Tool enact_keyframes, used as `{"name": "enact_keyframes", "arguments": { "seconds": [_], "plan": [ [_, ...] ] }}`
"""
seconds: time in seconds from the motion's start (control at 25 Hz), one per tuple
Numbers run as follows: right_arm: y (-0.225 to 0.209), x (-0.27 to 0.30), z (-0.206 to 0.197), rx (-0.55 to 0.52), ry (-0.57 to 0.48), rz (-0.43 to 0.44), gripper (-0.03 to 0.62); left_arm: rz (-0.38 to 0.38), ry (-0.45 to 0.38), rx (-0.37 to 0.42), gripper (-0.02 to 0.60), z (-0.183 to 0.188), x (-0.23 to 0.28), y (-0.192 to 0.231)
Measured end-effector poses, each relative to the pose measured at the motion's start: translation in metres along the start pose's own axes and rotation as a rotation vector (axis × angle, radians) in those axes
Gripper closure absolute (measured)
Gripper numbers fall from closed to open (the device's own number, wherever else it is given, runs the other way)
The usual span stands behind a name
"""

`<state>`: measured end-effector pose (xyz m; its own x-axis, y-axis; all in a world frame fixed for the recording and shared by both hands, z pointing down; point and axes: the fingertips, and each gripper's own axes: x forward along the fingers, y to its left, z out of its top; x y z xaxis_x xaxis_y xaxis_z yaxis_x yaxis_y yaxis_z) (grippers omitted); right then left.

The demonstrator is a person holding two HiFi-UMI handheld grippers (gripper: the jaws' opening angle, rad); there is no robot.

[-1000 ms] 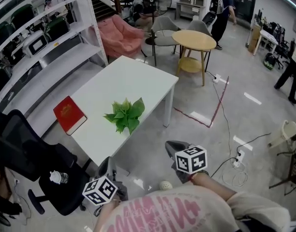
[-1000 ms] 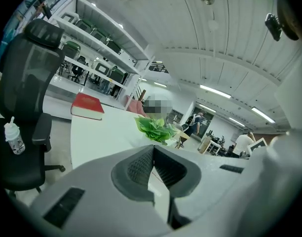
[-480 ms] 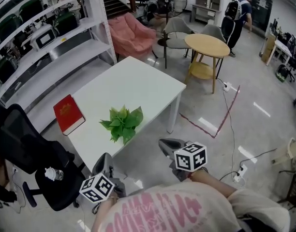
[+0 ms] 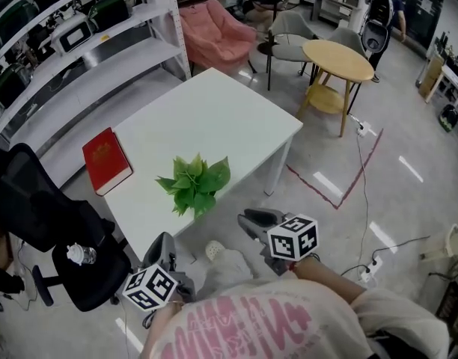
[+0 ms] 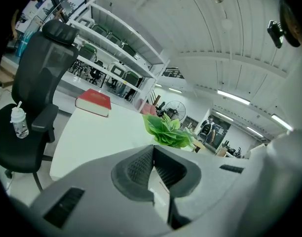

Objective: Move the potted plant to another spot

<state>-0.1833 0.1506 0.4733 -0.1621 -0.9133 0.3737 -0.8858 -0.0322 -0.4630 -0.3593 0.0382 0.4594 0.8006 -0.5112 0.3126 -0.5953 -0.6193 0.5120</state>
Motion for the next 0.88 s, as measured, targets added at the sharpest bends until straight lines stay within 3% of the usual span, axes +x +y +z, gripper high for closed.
{"name": "enact_keyframes", "arguments": {
  "seconds": [0.32, 0.56, 0.88],
  "plan": [
    [0.003, 0.05, 0.002, -0.07, 0.053, 0.074, 0.375, 0.028, 0.029, -0.019, 0.578, 0.008, 0.025, 0.027],
    [0.012, 0.078, 0.005, -0.181, 0.065, 0.113, 0.208, 0.031, 0.055, -0.015, 0.578, 0.013, 0.04, 0.038],
    [0.009, 0.104, 0.01, -0.214, 0.022, 0.128, 0.138, 0.055, 0.073, -0.017, 0.578, 0.009, 0.044, 0.051]
  ]
}}
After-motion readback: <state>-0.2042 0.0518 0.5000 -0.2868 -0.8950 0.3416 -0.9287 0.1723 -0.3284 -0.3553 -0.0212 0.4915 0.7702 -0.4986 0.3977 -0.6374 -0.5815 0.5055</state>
